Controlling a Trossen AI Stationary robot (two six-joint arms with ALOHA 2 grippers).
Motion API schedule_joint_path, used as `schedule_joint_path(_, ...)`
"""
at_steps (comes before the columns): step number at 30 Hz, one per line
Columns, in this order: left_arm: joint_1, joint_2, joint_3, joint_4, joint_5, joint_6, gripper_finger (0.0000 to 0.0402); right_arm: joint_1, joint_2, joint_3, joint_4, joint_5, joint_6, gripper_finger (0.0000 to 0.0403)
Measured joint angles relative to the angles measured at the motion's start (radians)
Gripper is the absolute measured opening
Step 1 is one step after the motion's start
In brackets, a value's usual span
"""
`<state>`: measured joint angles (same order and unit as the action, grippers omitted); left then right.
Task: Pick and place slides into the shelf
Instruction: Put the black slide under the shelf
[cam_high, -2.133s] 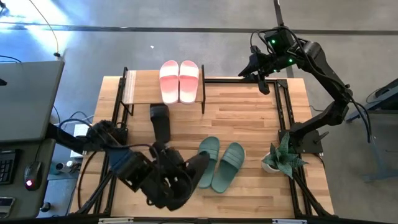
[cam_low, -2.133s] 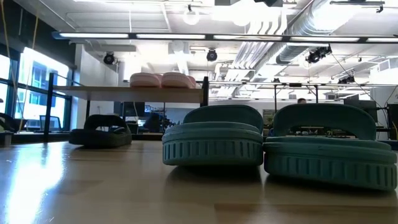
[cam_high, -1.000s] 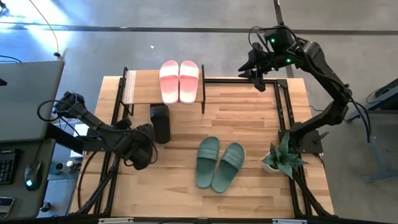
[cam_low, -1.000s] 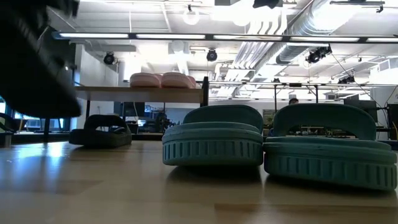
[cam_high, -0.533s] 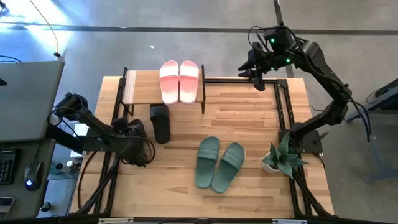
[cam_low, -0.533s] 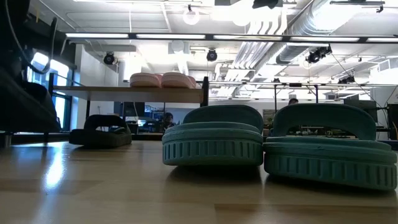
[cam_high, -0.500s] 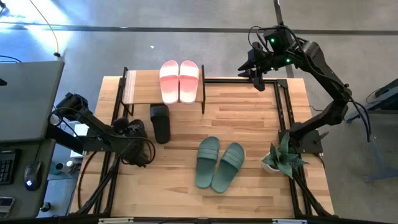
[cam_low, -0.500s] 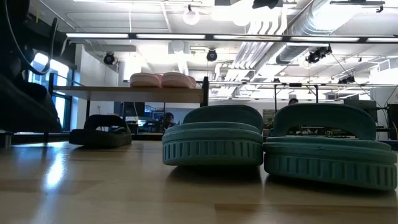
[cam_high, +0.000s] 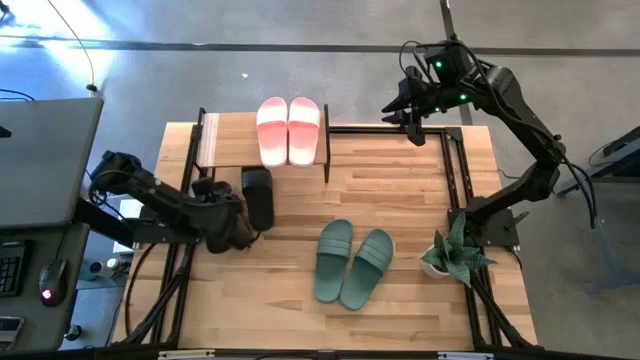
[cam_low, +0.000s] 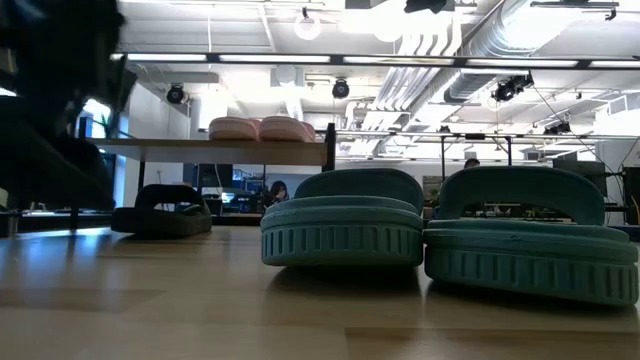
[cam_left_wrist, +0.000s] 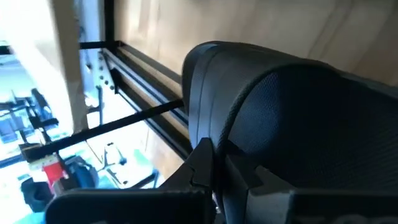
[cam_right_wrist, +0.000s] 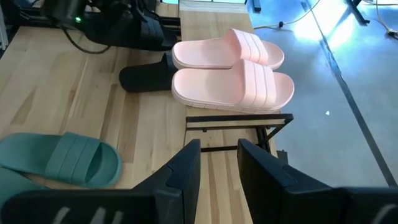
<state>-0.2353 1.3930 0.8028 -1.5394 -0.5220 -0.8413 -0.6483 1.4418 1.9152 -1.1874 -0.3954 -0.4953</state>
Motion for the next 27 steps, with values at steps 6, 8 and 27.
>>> schedule_joint_path(6,0.147,0.000,0.000,0.153,-0.012,0.248,0.0000,0.000,0.000,0.000,0.000,0.000,-0.001,0.0096)
schedule_joint_path(8,0.193,0.000,0.000,0.166,-0.010,0.282,0.0000,0.000,0.000,0.000,0.000,0.000,-0.002,0.0096)
schedule_joint_path(27,0.373,0.013,0.012,0.219,0.090,0.433,0.0000,0.000,0.000,0.000,0.002,0.000,-0.029,0.0096)
